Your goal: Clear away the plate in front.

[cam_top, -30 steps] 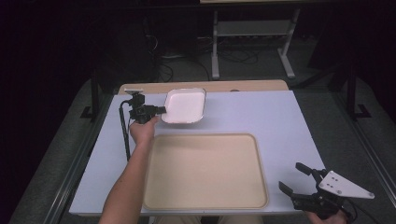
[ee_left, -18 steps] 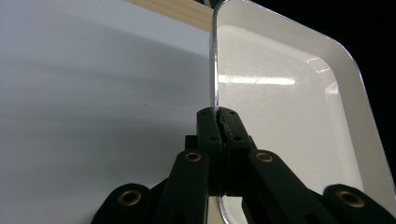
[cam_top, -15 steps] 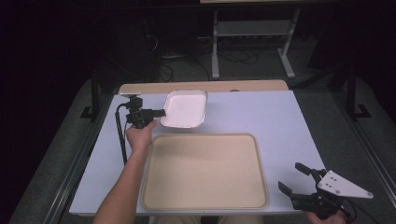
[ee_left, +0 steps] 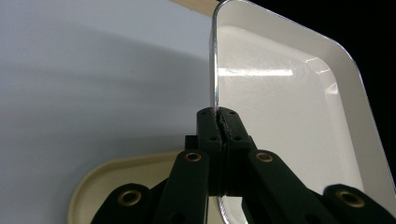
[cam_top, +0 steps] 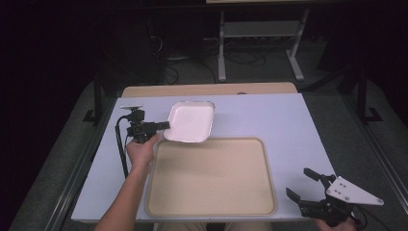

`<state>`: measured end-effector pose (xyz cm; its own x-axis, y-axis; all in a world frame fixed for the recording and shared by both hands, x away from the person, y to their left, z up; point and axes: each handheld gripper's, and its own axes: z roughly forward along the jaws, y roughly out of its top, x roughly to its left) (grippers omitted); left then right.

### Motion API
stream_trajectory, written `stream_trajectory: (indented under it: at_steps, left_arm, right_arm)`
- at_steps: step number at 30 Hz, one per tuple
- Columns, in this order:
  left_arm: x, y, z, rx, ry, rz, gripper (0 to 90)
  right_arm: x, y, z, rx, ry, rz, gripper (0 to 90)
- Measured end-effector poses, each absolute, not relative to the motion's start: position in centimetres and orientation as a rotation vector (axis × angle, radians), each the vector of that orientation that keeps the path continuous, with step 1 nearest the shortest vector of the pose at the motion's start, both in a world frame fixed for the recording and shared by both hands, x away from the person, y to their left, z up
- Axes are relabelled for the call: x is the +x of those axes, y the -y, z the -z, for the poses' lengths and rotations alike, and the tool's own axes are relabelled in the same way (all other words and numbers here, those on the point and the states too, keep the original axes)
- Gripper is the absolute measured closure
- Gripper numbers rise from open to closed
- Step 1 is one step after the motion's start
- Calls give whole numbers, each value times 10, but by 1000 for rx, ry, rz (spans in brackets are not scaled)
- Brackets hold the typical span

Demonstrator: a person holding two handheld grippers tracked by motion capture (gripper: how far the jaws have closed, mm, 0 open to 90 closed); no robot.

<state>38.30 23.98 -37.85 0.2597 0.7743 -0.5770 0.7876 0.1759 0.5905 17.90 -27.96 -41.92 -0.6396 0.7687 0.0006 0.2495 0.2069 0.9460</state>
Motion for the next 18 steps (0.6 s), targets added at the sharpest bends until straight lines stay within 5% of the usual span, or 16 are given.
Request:
stream_trajectory:
  at_steps: [18]
  left_arm:
    - [361, -231, 392, 1627, -1469, 35, 887]
  right_arm:
    - [179, 280, 419, 944, -2010, -1436, 132]
